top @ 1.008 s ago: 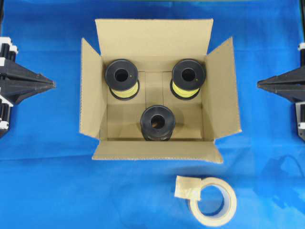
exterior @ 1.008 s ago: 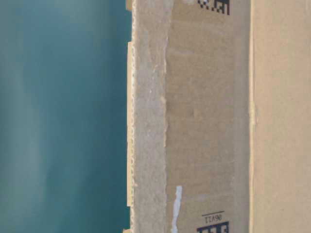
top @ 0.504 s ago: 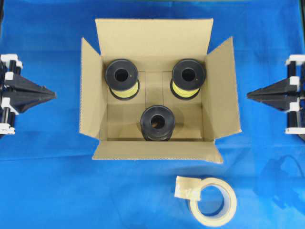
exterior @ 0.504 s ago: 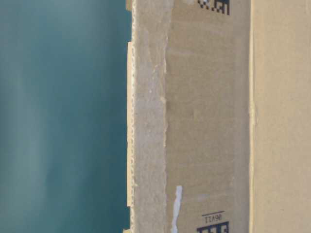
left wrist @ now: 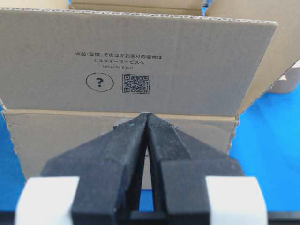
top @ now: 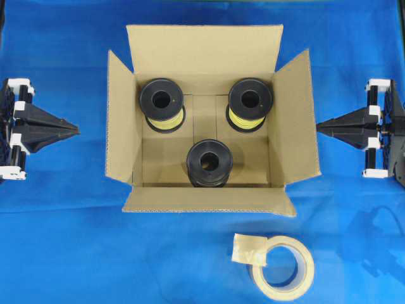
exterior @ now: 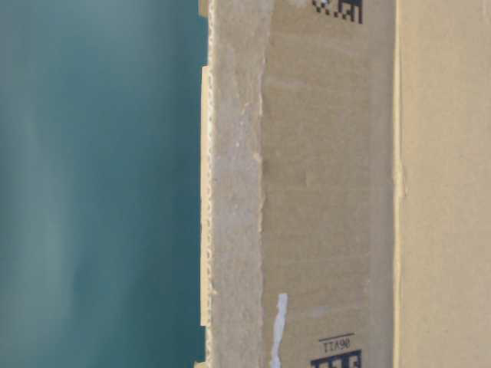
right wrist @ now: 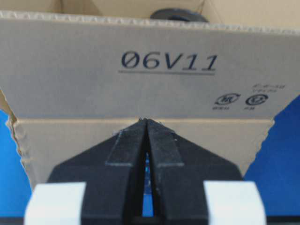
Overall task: Close the cardboard box.
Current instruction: 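Move both grippers inward toward the left and right box flaps, then push the left and right side flaps inward with both grippers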
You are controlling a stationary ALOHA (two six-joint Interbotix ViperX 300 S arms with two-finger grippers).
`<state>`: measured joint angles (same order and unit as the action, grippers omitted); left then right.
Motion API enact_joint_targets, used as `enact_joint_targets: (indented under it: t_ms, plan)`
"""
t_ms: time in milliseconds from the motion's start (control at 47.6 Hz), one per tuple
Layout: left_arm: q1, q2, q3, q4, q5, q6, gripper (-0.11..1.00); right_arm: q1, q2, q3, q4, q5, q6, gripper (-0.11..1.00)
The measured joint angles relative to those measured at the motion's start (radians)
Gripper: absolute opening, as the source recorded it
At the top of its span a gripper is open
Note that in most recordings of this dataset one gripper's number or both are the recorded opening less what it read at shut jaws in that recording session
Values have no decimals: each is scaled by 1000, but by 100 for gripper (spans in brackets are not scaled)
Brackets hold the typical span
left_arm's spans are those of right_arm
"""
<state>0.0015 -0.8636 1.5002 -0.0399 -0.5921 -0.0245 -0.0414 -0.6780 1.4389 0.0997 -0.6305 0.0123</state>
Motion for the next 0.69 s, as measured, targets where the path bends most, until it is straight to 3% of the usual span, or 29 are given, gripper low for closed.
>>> enact_joint_targets:
  t_ms: [357,693]
  plan:
    - [20,140,-61,-2,-71,8,0,0,127,-89,-2,-3,5,0]
    - [29,476,-210,-2,-199,21,0,0,301,-215,-5,-35,0,0]
